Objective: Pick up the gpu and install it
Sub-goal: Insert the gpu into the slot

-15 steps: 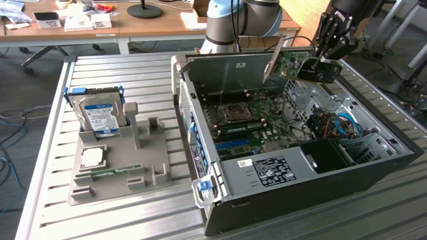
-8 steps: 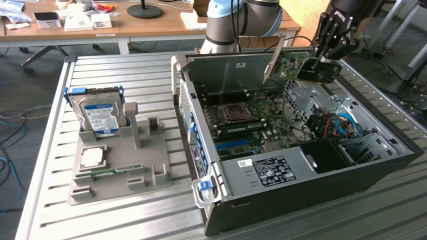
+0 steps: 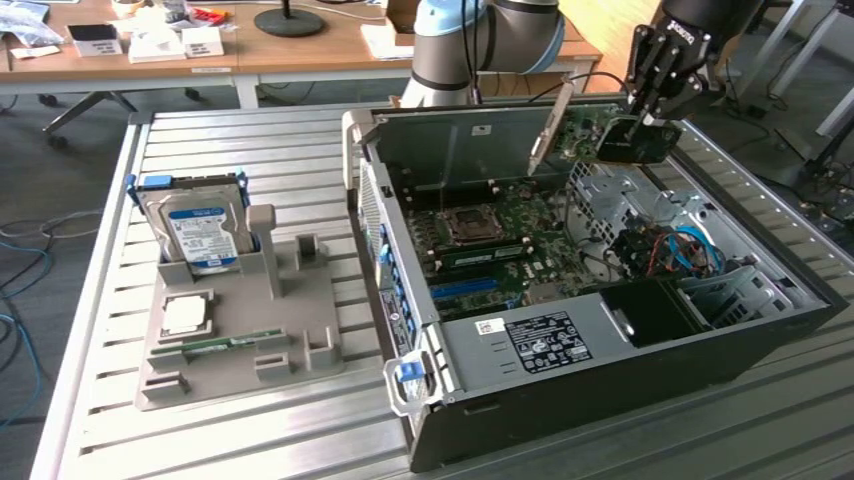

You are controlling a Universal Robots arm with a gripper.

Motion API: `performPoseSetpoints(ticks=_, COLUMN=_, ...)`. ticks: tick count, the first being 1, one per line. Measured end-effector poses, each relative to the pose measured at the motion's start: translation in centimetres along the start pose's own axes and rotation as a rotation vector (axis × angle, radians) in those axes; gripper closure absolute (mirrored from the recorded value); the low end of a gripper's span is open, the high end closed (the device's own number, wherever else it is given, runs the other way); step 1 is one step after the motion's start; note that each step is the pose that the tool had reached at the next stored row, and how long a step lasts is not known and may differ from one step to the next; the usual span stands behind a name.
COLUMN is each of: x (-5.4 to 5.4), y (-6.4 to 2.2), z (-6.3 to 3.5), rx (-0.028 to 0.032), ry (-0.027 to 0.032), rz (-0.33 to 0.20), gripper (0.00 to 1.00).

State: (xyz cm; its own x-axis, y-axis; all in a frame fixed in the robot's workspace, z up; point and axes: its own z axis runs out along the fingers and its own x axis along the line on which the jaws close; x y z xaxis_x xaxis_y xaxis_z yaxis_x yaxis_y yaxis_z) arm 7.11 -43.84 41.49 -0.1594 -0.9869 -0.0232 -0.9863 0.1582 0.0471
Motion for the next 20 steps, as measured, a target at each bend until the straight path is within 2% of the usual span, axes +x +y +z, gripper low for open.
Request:
performPoseSetpoints(ticks=12, x=0.00, y=0.00, z=0.02, rx=-0.0050, ry=0.0102, rz=-0.216, gripper=0.73)
performPoseSetpoints(ticks=17, x=0.00, y=0.00, z=0.02, rx=-0.0053, ry=0.0108, rz=-0.230, gripper=0.73)
performPoseSetpoints(ticks=18, x=0.00, y=0.00, z=0.02, rx=-0.0049, ry=0.0108, rz=-0.230, gripper=0.73)
performPoseSetpoints(ticks=19, x=0.00, y=0.02, z=0.04, rx=-0.0015, ry=0.0106, rz=-0.230, gripper=0.73)
performPoseSetpoints(ticks=20, x=0.00, y=0.08, z=0.06, rx=0.0061, ry=0.0103, rz=-0.230, gripper=0.73)
